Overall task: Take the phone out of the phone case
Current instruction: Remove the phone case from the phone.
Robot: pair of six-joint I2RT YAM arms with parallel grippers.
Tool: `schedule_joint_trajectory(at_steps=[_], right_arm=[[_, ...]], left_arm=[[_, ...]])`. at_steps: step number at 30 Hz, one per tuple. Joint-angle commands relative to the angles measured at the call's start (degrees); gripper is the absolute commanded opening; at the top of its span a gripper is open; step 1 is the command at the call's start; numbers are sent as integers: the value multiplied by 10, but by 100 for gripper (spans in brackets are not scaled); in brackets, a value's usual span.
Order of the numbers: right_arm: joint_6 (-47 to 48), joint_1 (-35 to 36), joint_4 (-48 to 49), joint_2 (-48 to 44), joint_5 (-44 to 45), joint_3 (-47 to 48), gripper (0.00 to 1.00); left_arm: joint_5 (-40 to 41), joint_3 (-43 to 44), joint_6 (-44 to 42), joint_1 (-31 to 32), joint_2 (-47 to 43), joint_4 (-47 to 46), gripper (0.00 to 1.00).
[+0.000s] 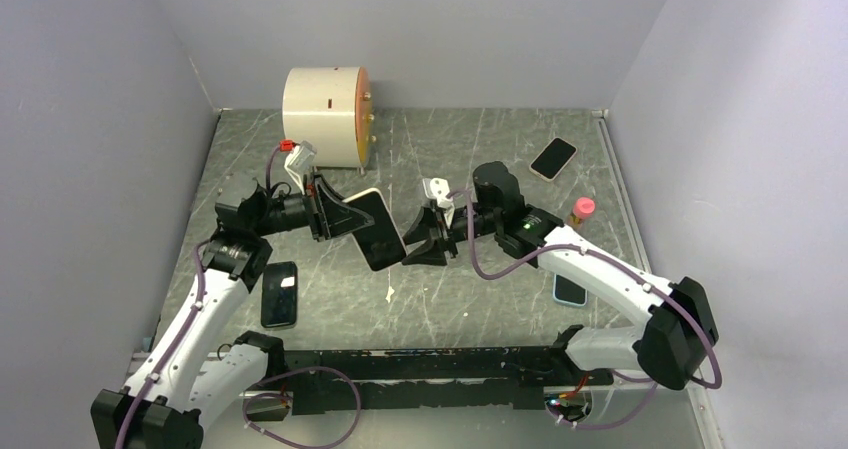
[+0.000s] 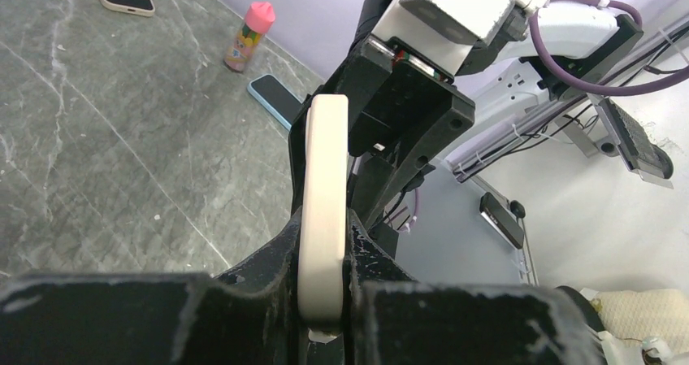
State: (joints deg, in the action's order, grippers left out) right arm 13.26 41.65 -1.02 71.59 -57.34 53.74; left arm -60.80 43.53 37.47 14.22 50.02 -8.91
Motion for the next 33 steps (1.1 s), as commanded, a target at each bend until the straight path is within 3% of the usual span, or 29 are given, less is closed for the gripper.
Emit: schedule_joint_trajectory(at_steps=[1, 7, 10, 14, 17, 24, 33], right_arm=[[34, 6, -20, 8, -22, 27, 43], [85, 10, -55, 15, -26, 35, 29], [98, 10, -58, 19, -20, 39, 17], [109, 10, -67, 26, -16, 51, 12], [125, 10, -63, 23, -14, 49, 0], [203, 11, -62, 19, 1, 45, 0], [334, 22, -140, 47, 36, 95, 0]], left_arm=[[-18, 35, -9, 0, -14, -13, 3], [-29, 39, -1, 0, -10, -13, 2], [-32, 43, -5, 0, -10, -1, 2], [-43, 45, -9, 0, -11, 10, 3], [-69, 38, 17, 0, -9, -24, 3], [-90, 45, 20, 0, 8, -5, 3], [-102, 62, -16, 0, 0, 49, 2]])
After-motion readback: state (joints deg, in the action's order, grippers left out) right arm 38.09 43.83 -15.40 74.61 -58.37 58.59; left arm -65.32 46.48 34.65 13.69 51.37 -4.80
